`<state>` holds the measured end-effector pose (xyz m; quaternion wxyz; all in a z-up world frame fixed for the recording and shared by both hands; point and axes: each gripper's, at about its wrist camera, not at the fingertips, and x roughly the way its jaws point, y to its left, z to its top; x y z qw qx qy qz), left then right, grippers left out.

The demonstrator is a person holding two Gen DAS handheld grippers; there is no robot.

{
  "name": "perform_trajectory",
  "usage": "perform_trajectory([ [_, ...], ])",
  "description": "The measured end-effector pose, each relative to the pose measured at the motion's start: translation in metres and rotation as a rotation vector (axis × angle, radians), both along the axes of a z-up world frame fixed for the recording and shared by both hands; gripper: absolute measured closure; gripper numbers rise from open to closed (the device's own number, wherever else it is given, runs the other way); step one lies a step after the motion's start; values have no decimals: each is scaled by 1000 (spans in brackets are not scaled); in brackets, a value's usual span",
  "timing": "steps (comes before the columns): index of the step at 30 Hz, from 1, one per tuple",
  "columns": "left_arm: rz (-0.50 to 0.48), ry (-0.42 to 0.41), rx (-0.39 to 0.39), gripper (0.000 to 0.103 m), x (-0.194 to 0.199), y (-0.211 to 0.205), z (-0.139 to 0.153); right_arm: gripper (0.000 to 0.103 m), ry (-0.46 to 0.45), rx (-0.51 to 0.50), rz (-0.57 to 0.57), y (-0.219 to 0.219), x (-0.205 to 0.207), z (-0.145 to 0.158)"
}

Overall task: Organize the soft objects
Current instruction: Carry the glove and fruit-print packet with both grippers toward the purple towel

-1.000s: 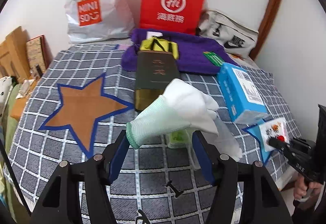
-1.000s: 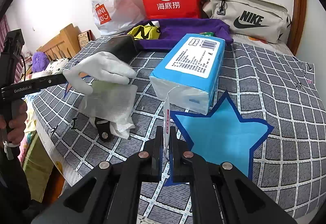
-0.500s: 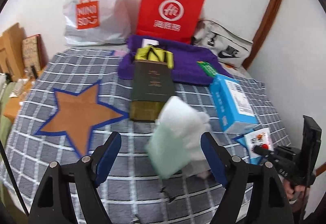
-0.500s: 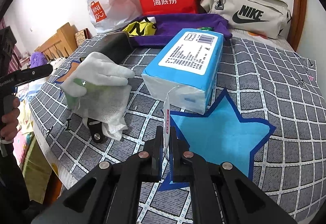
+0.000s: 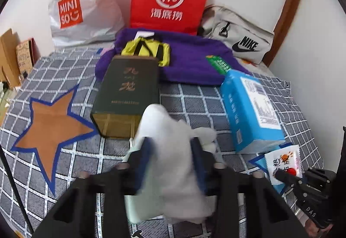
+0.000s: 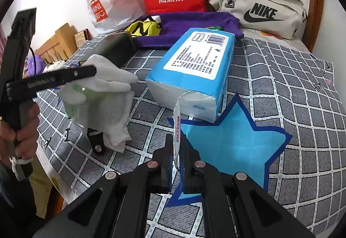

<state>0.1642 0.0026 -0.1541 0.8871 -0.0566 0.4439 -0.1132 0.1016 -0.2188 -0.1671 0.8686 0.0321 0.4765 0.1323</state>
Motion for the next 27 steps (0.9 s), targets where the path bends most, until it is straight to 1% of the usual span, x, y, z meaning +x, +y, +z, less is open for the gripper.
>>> perform_trajectory([
  [2,-7,24,-34,94,1,6,-2,98,-3,-6,-6,0,0,1],
  [4,-9,28,-59,95,-1,11,-1,98,-12,-22,-9,2,0,4],
  [8,7,-6,-66,95,-11,19,14,98,-33,-18,-9,3,-3,13],
  [12,29,-55,-71,95,-19,26,36,98,-73,-10,-11,5,-6,30],
  [21,43,-115,-67,95,-24,32,70,98,-158,10,-17,2,-9,69],
  [27,58,-147,-68,95,-24,35,88,98,-204,12,-17,2,-3,94],
])
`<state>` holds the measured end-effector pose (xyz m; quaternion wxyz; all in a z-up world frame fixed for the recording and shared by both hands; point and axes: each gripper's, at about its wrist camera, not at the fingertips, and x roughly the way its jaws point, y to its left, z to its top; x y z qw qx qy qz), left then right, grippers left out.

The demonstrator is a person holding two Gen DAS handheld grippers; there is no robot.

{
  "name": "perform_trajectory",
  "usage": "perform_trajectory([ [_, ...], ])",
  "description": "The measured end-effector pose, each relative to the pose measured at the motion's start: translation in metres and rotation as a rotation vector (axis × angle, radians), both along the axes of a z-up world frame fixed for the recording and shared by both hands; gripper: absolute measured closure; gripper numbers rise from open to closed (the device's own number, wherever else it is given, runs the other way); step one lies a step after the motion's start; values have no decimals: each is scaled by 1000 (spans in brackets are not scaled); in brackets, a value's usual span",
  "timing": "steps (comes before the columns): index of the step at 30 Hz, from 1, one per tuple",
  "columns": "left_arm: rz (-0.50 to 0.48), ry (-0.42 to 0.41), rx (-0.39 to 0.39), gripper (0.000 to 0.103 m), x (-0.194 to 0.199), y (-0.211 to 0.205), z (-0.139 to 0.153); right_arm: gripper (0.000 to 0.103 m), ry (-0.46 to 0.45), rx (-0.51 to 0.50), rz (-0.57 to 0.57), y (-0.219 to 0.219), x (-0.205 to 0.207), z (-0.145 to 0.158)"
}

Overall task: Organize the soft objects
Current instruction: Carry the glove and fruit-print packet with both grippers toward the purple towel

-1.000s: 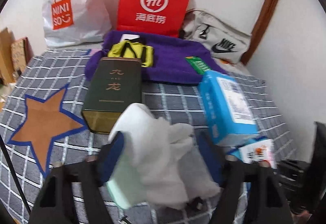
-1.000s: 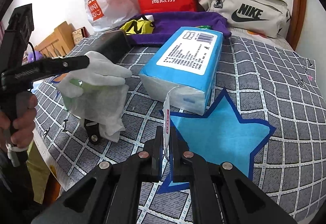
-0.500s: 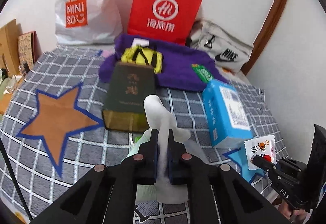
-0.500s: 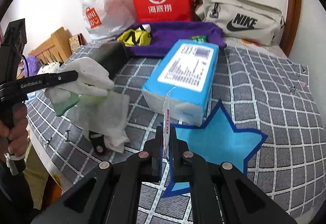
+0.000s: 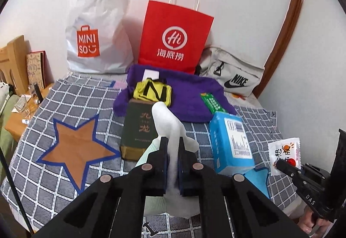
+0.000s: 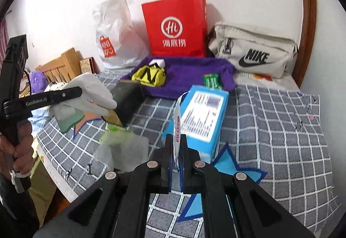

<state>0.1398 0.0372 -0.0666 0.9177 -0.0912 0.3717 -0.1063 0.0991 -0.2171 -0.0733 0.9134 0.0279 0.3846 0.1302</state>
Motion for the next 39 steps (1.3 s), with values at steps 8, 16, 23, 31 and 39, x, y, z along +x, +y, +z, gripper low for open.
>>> perform_trajectory([
  [8,7,-28,6,95,9,0,18,98,-36,-4,9,6,14,22],
  [16,2,-39,9,95,25,-3,27,98,-51,-9,11,10,35,32],
  [23,-3,-40,8,95,45,-4,31,98,-57,-15,3,12,57,36],
  [31,-9,-39,9,95,76,-7,35,98,-59,-12,-8,10,87,38],
  [39,-16,-34,-2,95,107,-7,34,98,-59,-11,-23,8,119,38],
])
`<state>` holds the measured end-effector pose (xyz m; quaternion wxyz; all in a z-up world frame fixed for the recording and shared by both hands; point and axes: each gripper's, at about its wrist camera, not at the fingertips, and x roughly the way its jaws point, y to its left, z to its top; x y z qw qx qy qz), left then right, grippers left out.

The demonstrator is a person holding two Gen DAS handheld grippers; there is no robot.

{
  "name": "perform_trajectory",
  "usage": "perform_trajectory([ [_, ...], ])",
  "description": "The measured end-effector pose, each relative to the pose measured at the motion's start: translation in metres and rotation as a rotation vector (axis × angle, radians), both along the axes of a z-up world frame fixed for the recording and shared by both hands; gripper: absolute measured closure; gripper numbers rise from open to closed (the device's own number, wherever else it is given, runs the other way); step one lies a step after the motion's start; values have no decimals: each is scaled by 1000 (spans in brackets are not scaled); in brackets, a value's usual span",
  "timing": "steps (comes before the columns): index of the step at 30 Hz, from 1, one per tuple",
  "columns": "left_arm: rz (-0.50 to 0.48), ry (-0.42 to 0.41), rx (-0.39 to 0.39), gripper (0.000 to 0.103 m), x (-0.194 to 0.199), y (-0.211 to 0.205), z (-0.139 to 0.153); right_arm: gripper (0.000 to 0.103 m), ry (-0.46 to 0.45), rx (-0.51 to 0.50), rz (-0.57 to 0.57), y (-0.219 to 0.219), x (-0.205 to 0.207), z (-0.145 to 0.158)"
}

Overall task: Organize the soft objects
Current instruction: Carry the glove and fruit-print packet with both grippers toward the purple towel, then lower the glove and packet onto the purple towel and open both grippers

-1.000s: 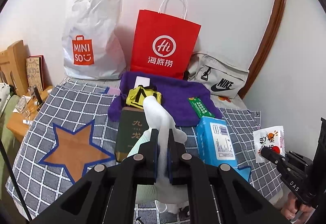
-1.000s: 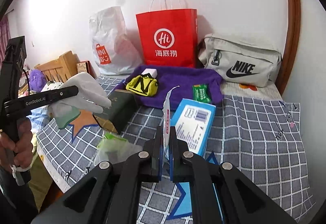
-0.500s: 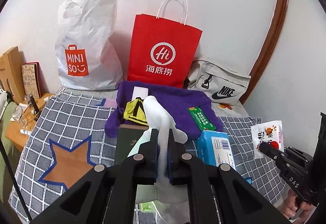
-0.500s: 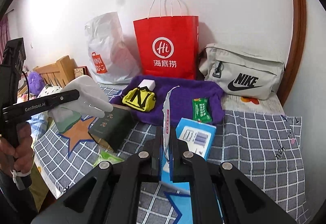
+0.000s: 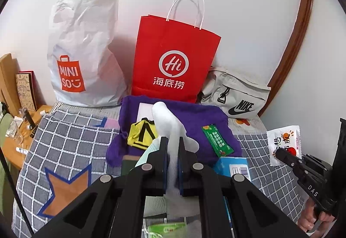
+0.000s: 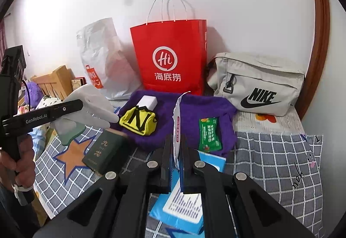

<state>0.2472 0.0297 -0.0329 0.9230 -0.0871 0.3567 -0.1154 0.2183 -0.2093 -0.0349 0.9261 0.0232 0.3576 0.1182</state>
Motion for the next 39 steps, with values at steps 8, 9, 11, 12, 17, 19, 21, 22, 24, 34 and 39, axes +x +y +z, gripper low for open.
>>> perform_trajectory([
  [8,-3,44,-2,95,37,2,-14,98,15,-8,-12,-5,36,-10],
  [9,-4,50,-6,95,41,2,-16,98,22,-7,-12,-7,41,-13],
  [11,-12,60,-12,95,49,0,-19,98,38,-7,-18,-10,53,-19],
  [12,-18,65,-15,95,54,-2,-21,98,43,-4,-17,-11,58,-22],
  [17,-52,74,-13,95,73,-16,-28,98,71,22,-6,-19,89,-33],
  [19,-64,73,-11,95,81,-21,-30,98,81,28,0,-21,100,-38],
  [21,-75,77,-12,95,88,-25,-32,98,94,26,7,-21,113,-43],
  [22,-81,78,-14,95,92,-28,-34,98,99,22,9,-22,119,-46],
  [24,-91,79,-17,95,99,-31,-36,98,102,6,13,-21,128,-50],
  [34,-135,101,-22,95,139,-49,-55,98,137,-32,36,-19,165,-75],
  [39,-157,130,-42,95,158,-56,-70,98,184,-35,43,-19,180,-96],
])
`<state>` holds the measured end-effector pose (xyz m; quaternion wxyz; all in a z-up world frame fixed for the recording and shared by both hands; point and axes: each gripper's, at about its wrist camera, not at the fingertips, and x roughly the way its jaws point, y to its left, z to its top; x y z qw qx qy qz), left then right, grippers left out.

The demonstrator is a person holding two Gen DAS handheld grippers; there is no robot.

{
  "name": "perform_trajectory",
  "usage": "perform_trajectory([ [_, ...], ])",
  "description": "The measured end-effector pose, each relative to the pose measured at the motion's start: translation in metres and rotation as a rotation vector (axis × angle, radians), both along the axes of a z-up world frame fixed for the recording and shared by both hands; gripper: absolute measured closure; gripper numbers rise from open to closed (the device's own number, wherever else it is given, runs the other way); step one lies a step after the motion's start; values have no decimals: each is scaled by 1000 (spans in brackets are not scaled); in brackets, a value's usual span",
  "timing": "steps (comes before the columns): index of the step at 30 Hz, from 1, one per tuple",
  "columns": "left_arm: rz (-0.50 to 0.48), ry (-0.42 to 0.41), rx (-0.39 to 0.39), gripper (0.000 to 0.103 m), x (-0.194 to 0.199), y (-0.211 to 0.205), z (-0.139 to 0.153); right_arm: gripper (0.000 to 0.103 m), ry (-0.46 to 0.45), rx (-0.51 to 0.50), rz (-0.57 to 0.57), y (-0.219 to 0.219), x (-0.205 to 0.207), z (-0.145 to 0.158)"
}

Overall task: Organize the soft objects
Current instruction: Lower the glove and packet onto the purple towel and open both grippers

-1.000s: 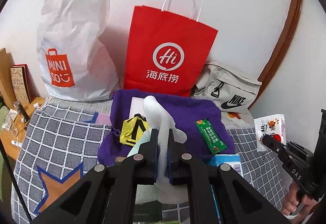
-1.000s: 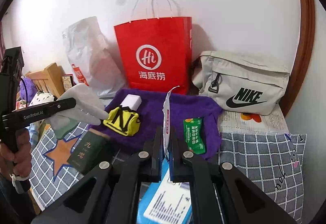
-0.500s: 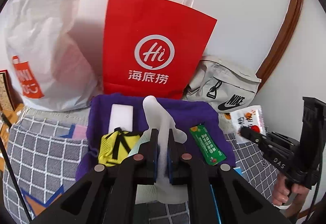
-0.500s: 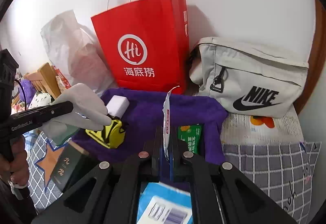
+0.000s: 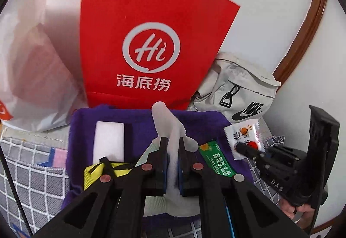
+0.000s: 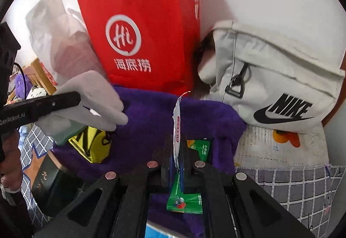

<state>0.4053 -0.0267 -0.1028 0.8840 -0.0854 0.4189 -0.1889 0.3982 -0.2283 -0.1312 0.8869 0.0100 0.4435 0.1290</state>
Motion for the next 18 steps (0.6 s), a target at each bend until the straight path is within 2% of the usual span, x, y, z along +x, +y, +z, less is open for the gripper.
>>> perform_trajectory([
  [9,50,126,32,95,27,11,-40,98,109,-1,15,0,19,-42],
  [18,73,176,38,95,34,24,-51,98,154,3,43,4,27,-55],
])
